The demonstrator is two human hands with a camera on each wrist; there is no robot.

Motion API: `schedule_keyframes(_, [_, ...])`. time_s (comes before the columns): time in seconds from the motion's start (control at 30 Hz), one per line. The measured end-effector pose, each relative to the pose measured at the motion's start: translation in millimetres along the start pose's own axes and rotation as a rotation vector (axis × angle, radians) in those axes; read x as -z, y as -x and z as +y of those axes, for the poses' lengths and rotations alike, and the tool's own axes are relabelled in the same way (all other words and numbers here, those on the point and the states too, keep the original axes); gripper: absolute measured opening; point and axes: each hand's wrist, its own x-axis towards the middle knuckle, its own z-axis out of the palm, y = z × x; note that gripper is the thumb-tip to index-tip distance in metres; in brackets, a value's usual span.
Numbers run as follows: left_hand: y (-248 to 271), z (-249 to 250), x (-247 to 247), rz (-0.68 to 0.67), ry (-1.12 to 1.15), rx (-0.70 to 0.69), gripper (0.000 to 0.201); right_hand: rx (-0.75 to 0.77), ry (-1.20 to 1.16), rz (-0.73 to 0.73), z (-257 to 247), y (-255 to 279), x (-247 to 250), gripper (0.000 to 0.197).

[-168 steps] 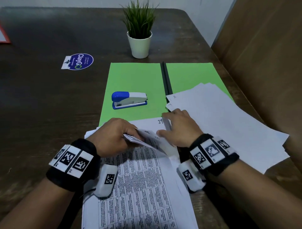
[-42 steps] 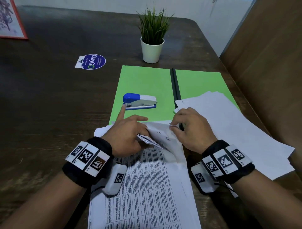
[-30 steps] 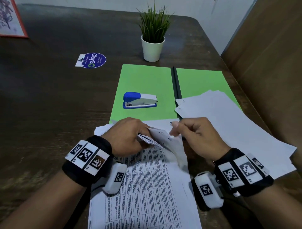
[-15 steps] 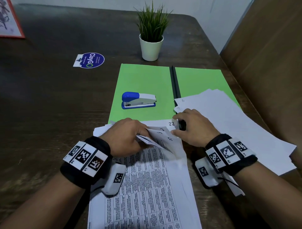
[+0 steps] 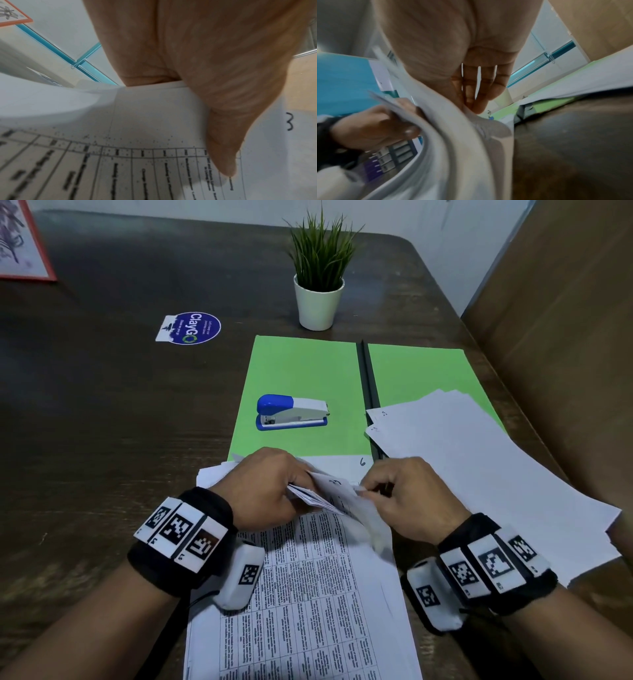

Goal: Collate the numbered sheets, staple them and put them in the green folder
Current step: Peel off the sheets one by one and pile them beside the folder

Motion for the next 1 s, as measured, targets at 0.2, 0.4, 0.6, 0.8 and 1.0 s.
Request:
schedule_keyframes(0.2, [0.7, 0.7, -1.0, -0.004, -0.141, 0.021, 0.044, 0.108, -0.042, -0.003, -5.2, 13.9, -6.4, 0.021])
schedule_keyframes(0.4, [0.8, 5.0, -2.3, 0.050, -0.162, -0.031, 0.037, -0.027, -0.422, -0.185, -10.9, 9.0, -4.8, 0.042])
schedule_keyframes(0.6, [1.9, 6.4, -1.7, 0.089, 0.025, -0.019, 0.009, -0.217, -0.601, -0.138, -13.3, -20.4, 0.9, 0.039])
schedule_keyframes(0.8, [1.7, 5.5, -2.1, 0.096, 0.037, -0.001, 0.007, -0.192, 0.274, -0.174, 4.8, -46.2, 0.0, 0.049])
schedule_keyframes(1.0, [2.0, 9.8, 0.3, 0.081, 0.008, -0.014, 0.012, -0.231, 0.177, -0.142, 2.1, -46.4, 3.7, 0.029])
